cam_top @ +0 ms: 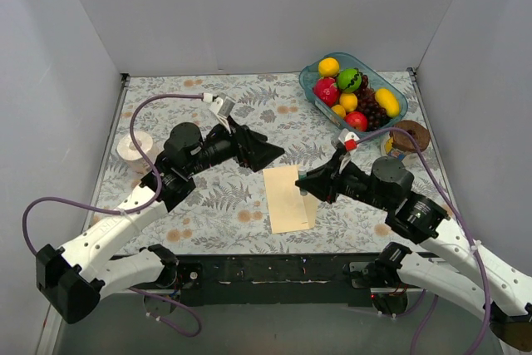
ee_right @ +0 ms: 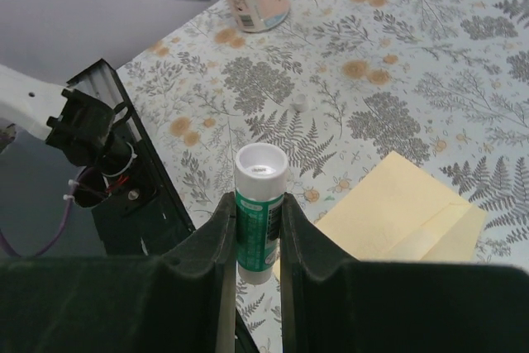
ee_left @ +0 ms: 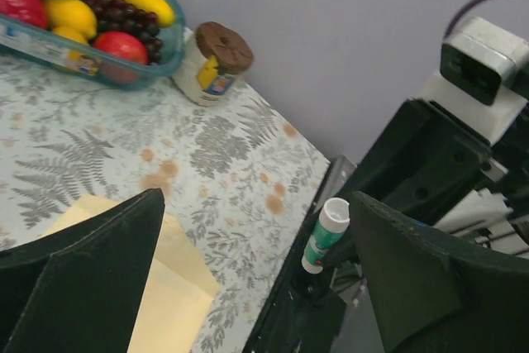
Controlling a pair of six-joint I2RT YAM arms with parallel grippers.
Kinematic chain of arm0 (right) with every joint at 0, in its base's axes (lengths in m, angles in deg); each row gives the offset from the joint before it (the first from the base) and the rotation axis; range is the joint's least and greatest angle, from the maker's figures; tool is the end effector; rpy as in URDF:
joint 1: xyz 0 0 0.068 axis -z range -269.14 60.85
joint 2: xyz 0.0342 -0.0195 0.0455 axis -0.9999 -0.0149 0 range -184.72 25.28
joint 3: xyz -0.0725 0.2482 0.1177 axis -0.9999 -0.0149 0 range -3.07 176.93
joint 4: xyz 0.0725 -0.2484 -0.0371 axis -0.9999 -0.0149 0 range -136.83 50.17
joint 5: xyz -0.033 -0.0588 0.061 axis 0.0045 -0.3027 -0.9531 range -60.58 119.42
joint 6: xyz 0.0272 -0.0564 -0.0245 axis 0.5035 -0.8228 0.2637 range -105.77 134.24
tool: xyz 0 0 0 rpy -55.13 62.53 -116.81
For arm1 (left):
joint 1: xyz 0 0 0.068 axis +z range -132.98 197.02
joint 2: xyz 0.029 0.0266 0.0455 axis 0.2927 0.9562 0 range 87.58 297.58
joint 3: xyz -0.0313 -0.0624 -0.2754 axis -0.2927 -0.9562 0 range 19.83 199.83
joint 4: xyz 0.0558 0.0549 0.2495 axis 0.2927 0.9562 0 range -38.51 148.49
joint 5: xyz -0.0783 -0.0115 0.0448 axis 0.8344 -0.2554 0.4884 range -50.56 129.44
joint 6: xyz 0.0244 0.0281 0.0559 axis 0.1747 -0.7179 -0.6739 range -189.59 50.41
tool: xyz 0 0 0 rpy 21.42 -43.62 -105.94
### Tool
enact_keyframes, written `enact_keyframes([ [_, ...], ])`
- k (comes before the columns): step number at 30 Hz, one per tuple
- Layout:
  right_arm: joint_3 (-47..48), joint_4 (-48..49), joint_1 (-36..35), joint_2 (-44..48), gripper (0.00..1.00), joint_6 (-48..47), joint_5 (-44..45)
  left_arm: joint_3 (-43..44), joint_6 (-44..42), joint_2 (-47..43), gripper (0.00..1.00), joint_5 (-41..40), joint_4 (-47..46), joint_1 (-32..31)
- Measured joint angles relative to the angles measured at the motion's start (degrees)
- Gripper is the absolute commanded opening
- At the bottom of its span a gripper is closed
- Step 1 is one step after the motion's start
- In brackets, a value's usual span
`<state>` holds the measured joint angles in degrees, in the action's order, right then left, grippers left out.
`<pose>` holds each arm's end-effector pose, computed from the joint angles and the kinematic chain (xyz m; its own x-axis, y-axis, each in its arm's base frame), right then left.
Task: Place the letter into the envelope and seal it
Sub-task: Unscrew the solid glue.
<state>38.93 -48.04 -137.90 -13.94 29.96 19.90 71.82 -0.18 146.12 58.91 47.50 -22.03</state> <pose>0.1084 0.1371 0.3475 -0.2904 0.0742 -0.9540 -0.8013 0.5261 0.2849 0.1835 -0.1719 0.3747 -0.8103 -0.4791 -0.3375 0.2674 0.2101 -0.9404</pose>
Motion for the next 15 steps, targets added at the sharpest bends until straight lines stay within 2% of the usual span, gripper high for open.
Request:
enact_keyframes([
  [4, 0.02, 2.21, 0.0, 1.25, 0.01, -1.33, -3.1, -1.51, 1.22, 0.48, 0.86, 8.74, -3.82, 0.0],
  [8, 0.02, 3.56, 0.0, 0.79, 0.01, -2.25, -5.77, -1.73, 2.49, 2.27, 0.75, 15.19, -7.37, 0.0],
  [11, 0.02, 4.11, 0.0, -0.63, 0.01, -2.43, -7.32, -1.73, 3.13, 4.13, 0.71, 18.12, -8.55, -0.02],
  [15, 0.02, 4.13, 0.0, -2.27, 0.01, -2.21, -7.63, -1.31, 3.52, 5.42, 0.62, 17.55, -7.61, -0.59],
])
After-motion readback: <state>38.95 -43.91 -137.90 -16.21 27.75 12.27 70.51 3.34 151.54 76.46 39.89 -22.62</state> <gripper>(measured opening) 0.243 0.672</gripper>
